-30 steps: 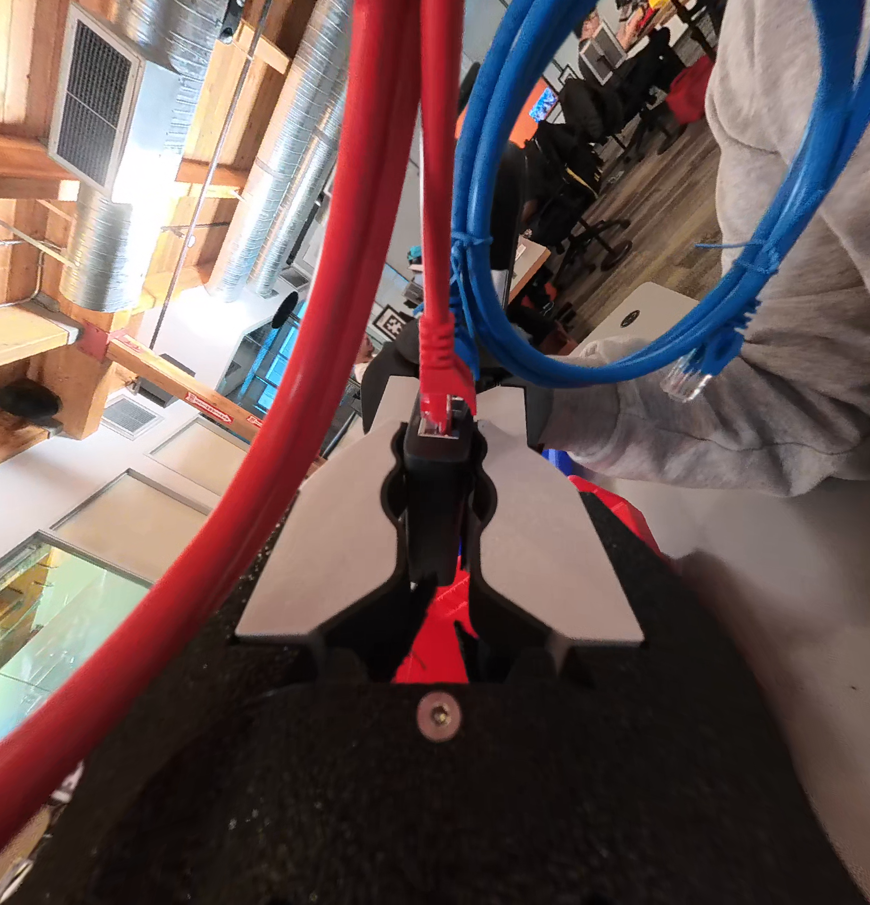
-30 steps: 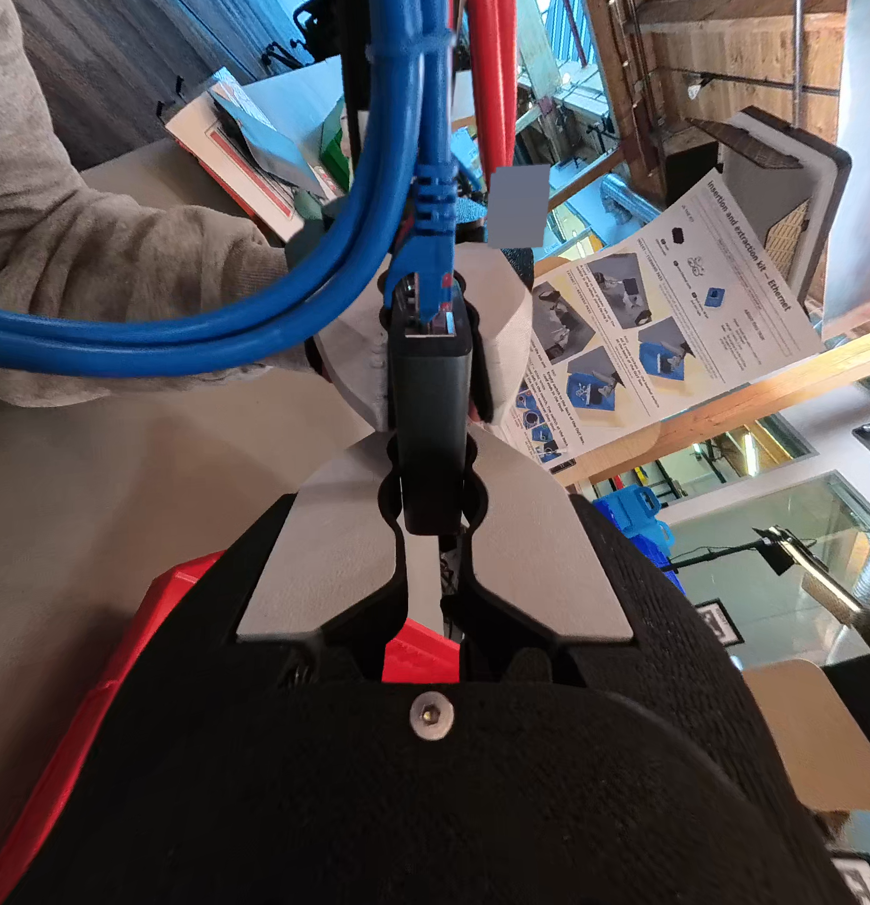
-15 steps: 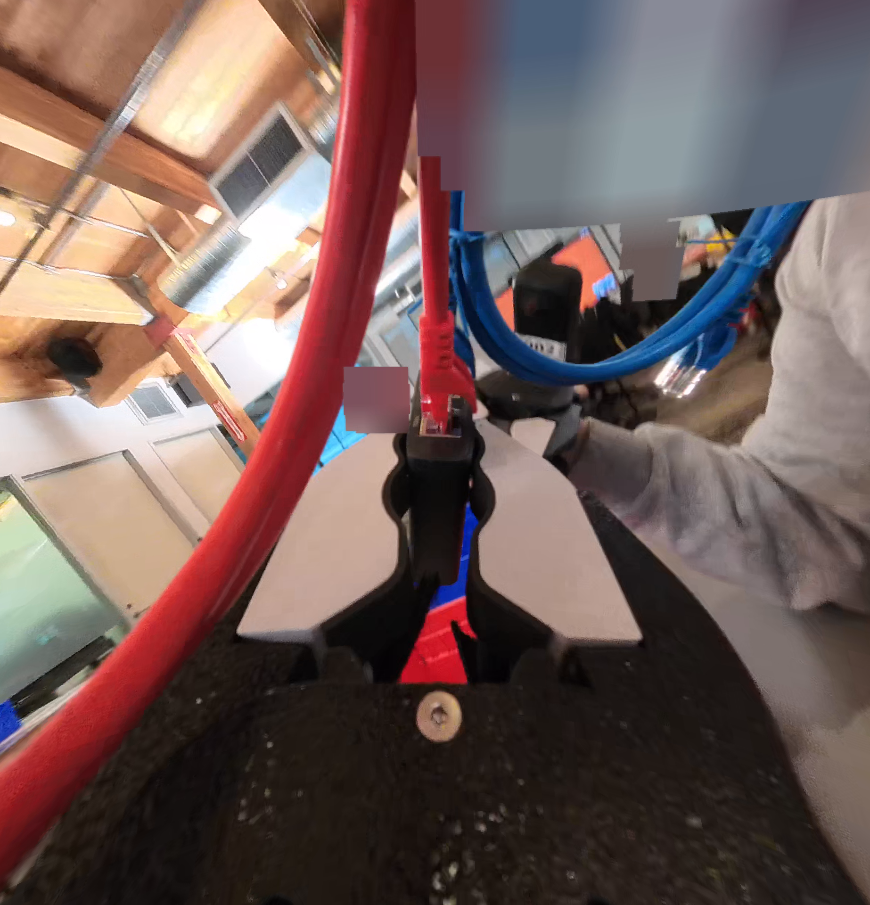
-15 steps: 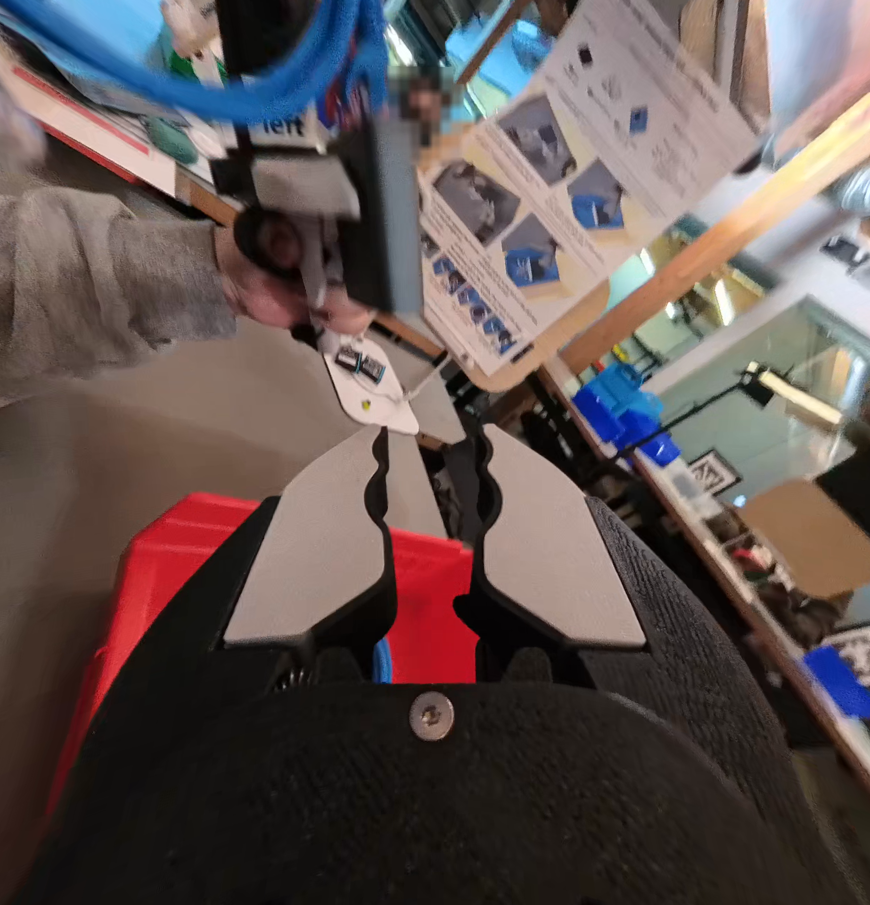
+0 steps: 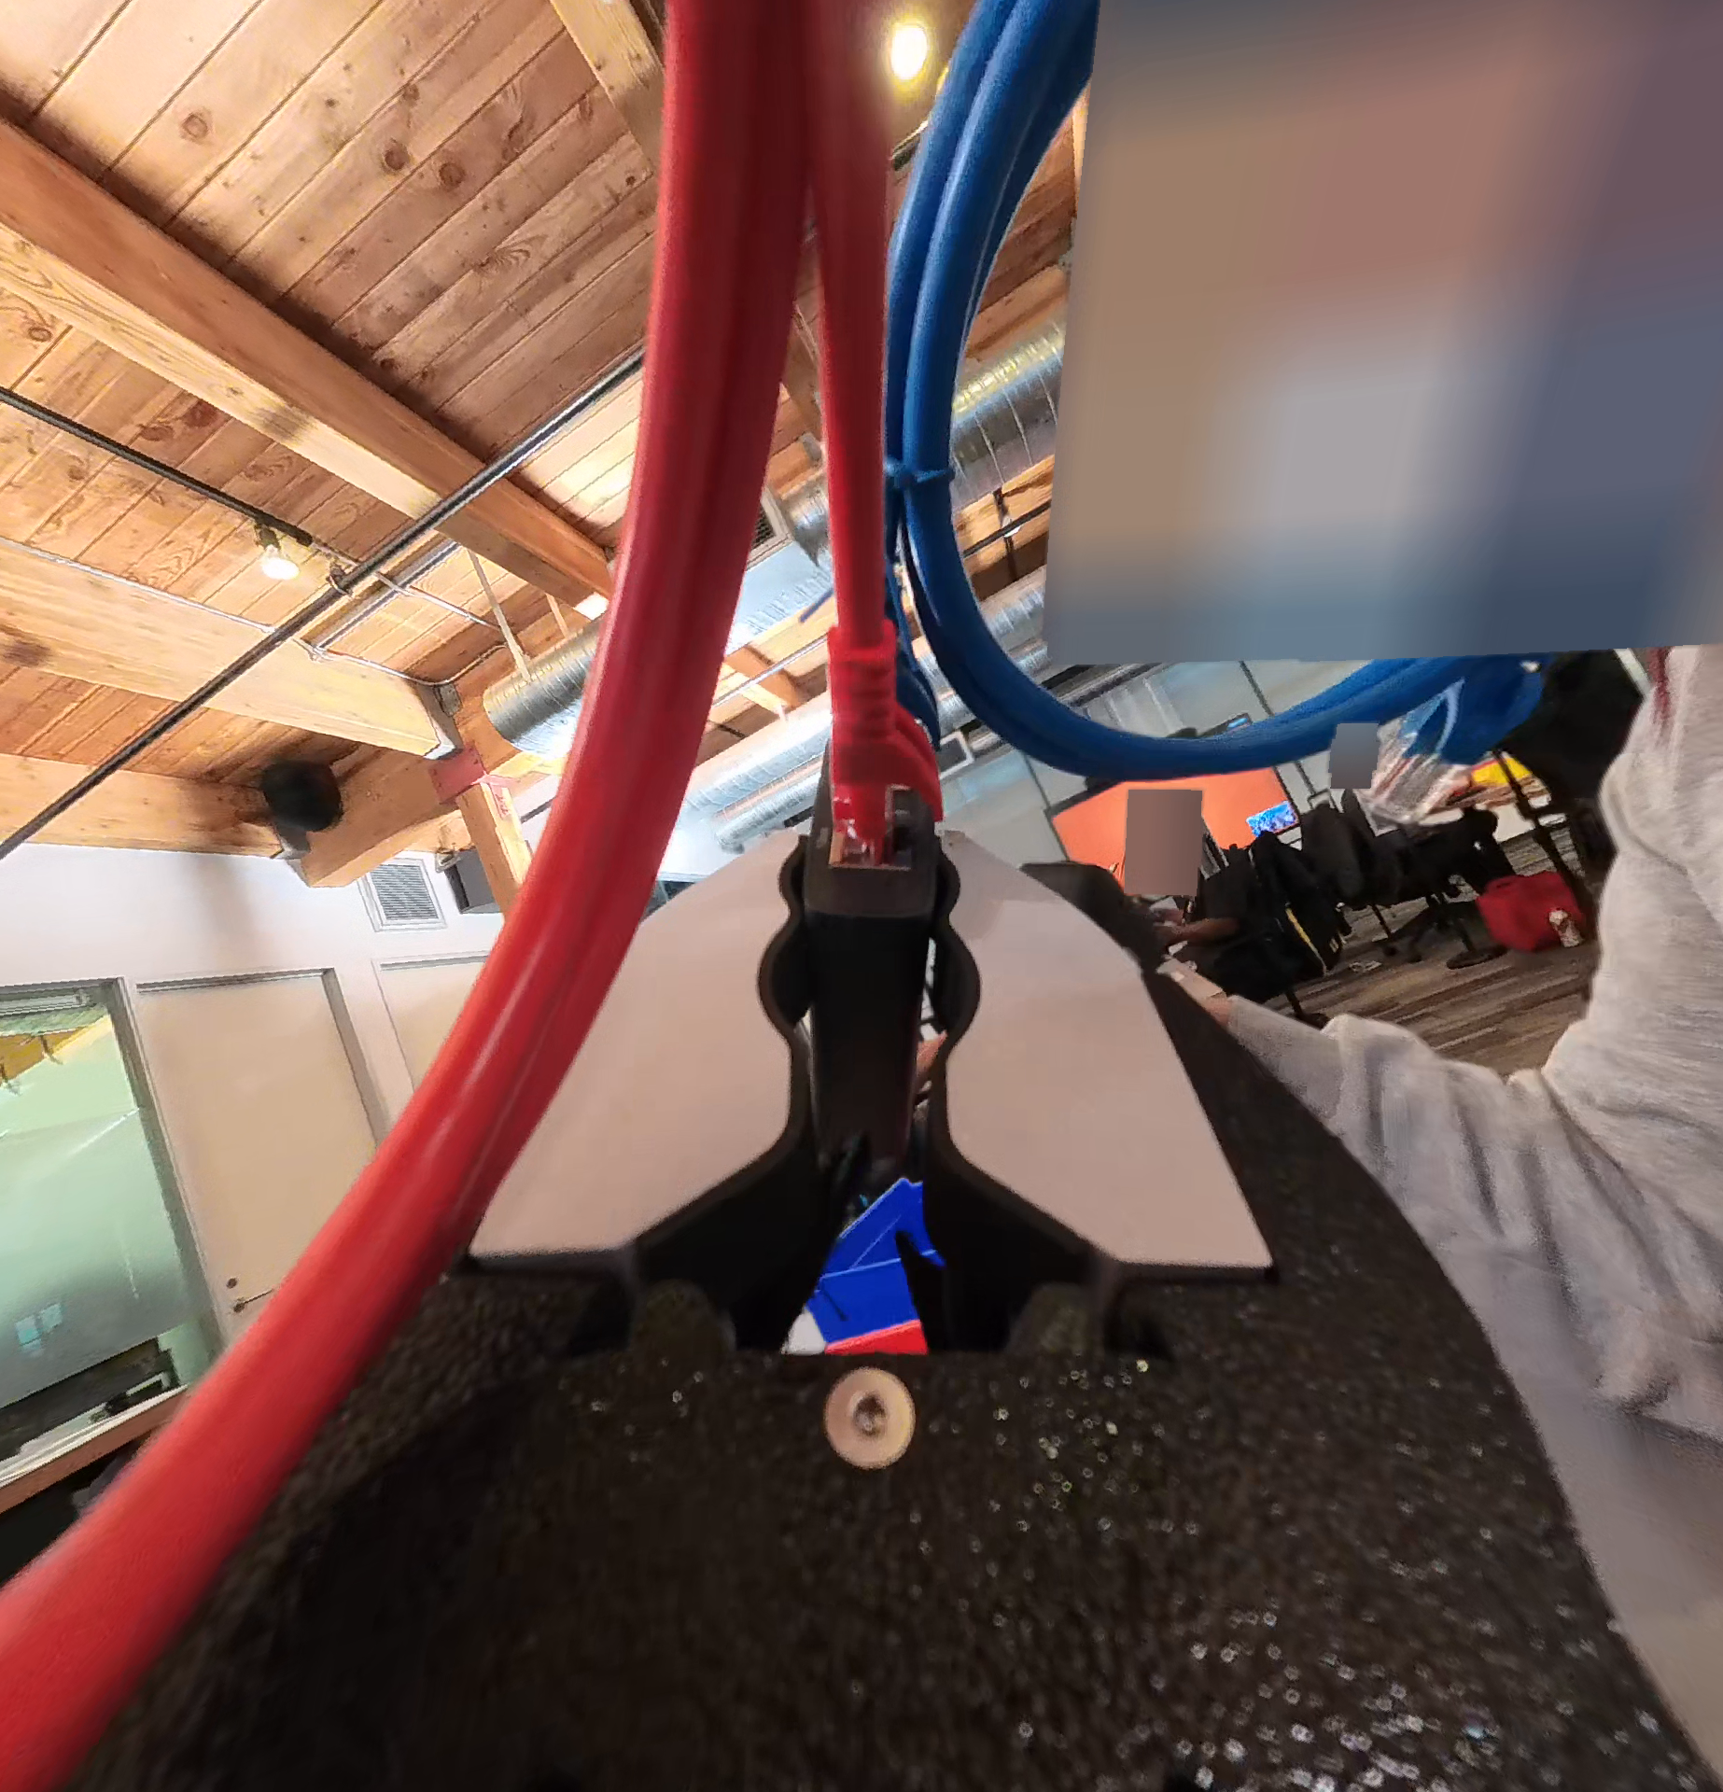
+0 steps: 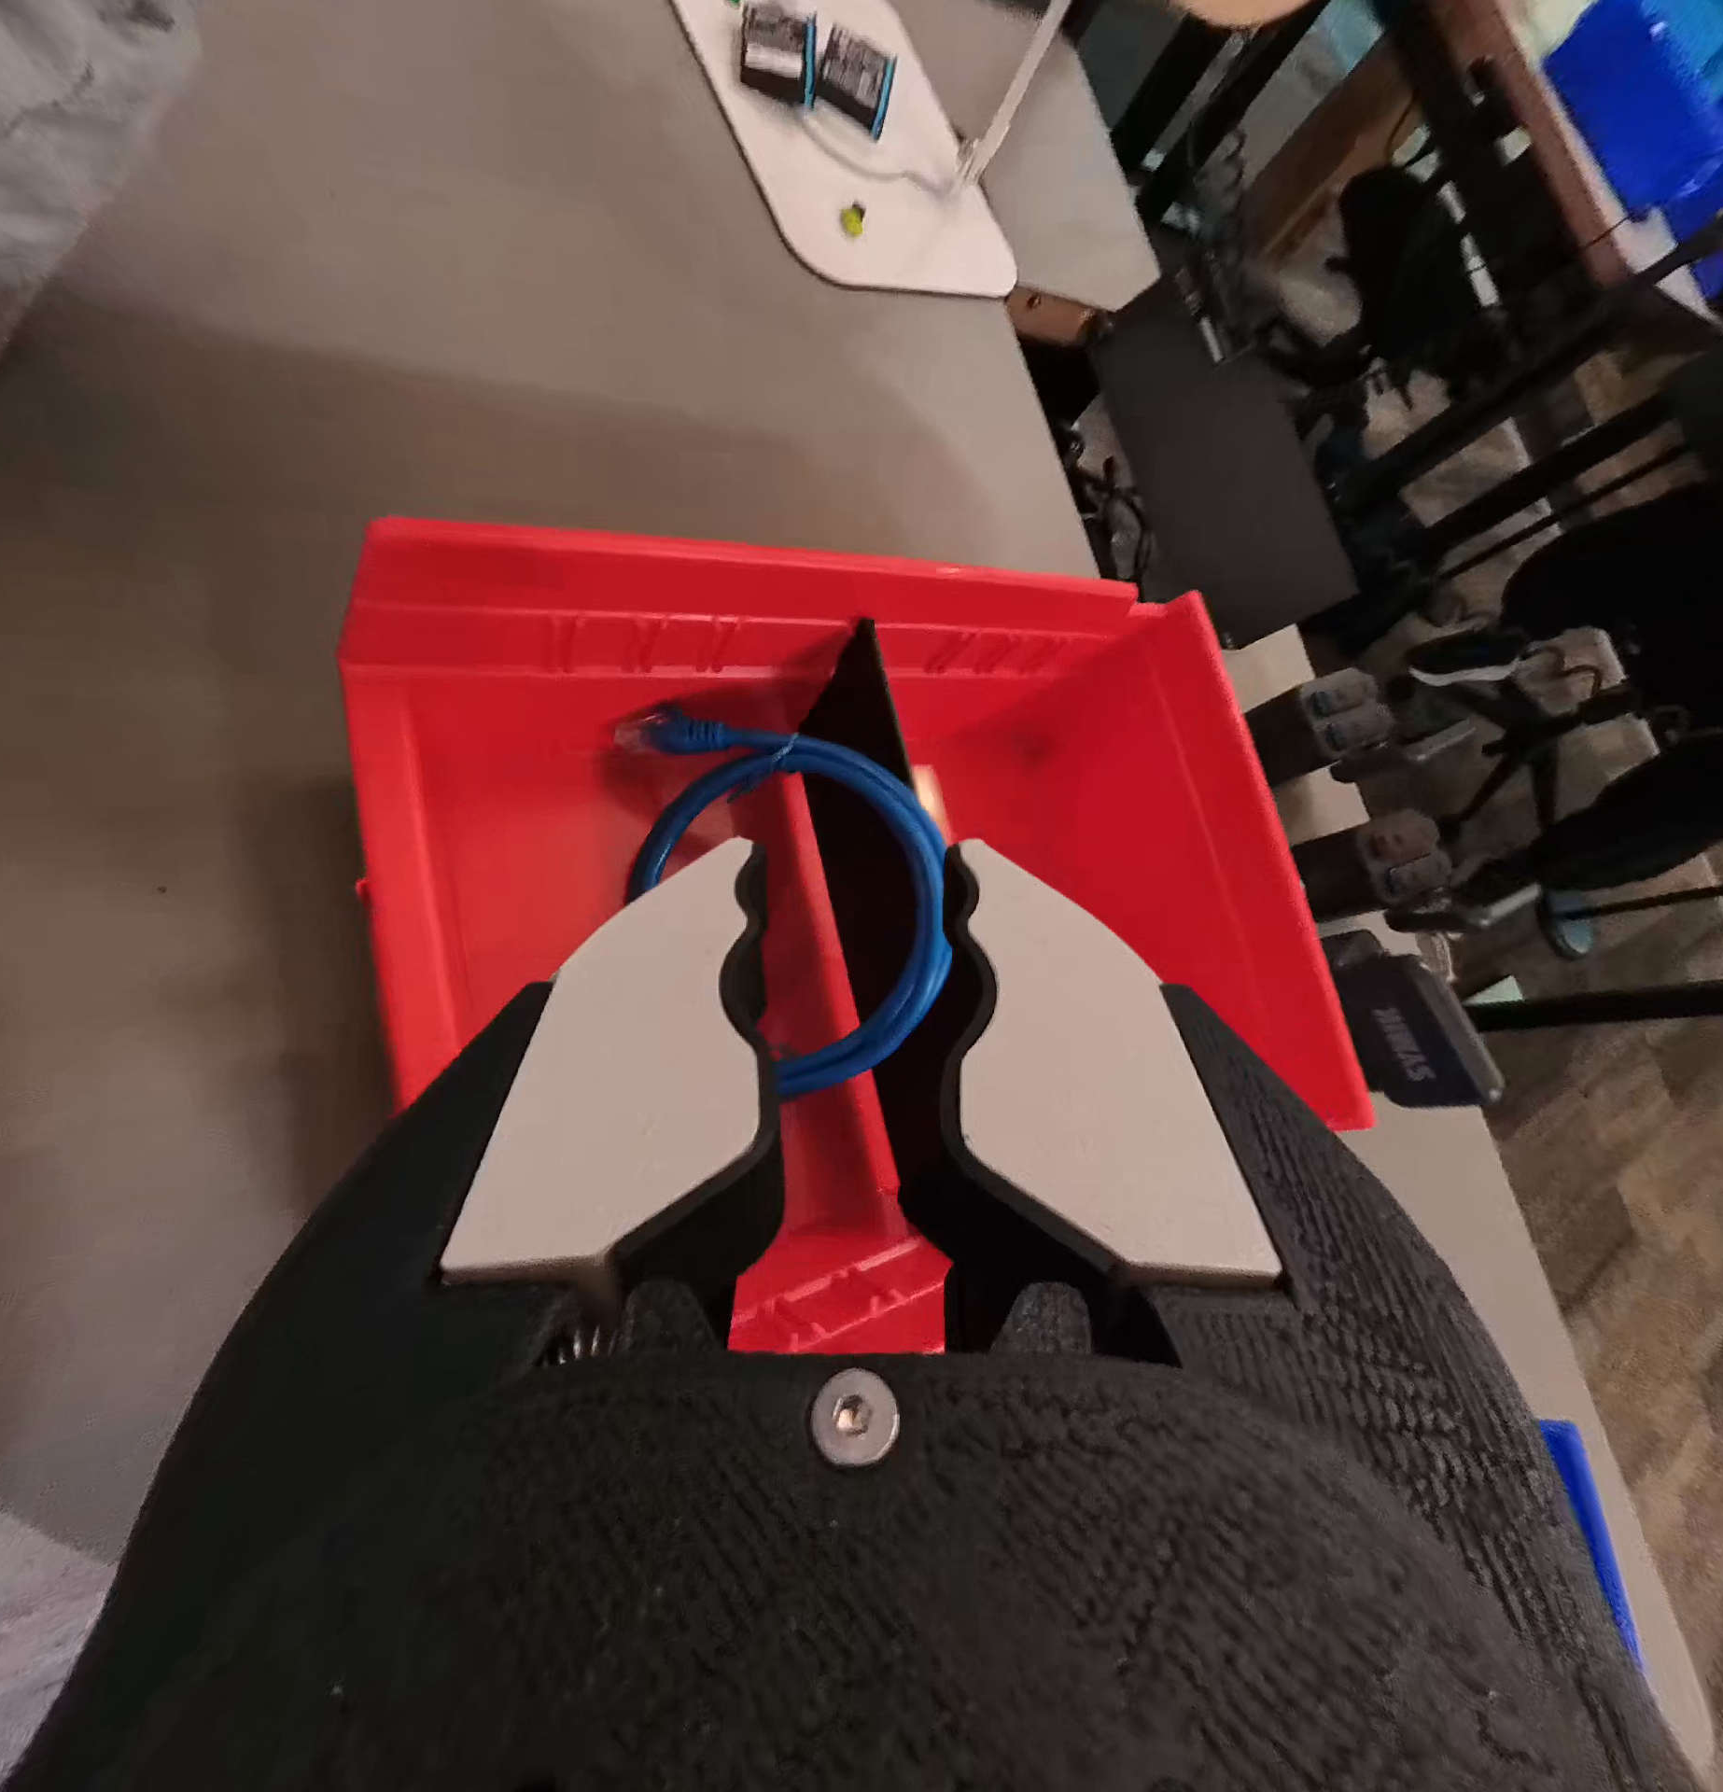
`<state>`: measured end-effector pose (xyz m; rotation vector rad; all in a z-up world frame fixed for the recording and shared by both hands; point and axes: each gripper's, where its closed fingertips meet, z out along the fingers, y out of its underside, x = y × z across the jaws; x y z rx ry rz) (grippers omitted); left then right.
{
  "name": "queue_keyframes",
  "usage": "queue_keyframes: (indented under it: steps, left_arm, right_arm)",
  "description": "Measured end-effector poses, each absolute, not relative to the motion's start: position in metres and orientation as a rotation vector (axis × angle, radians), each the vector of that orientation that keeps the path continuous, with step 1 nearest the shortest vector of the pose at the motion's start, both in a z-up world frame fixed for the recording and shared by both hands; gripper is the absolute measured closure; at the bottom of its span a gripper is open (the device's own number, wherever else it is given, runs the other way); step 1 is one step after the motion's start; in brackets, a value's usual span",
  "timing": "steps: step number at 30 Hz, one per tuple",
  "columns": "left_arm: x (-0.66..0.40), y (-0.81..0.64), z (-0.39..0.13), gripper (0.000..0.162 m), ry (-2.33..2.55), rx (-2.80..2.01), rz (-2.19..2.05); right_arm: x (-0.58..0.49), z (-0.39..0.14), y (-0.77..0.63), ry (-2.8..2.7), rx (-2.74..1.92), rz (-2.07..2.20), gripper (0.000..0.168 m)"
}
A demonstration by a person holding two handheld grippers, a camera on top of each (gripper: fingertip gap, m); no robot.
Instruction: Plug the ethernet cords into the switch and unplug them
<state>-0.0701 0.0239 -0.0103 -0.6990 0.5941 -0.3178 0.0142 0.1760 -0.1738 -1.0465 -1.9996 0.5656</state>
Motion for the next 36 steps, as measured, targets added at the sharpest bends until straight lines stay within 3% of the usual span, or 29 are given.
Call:
queue_keyframes:
  steps: [1, 21, 31, 36]
  left_arm:
    - [-0.072, 0.024, -0.011, 0.142, 0.592, -0.707, -0.305]
    - [-0.103, -0.003, -0.004, 0.143, 0.519, -0.626, -0.308]
    - [-0.101, -0.003, -0.006, 0.144, 0.534, -0.627, -0.332]
    - [-0.093, 0.004, -0.008, 0.144, 0.559, -0.657, -0.328]
  right_arm:
    - [0.016, -0.178, 0.174, -2.019, -1.039, 0.538, 0.135]
    - [-0.046, -0.274, 0.143, -2.498, -0.137, -0.241, 0.126]
    - [-0.053, -0.293, 0.153, -2.533, -0.093, -0.397, 0.130]
    - [-0.043, -0.296, 0.161, -2.645, -0.328, -0.415, 0.131]
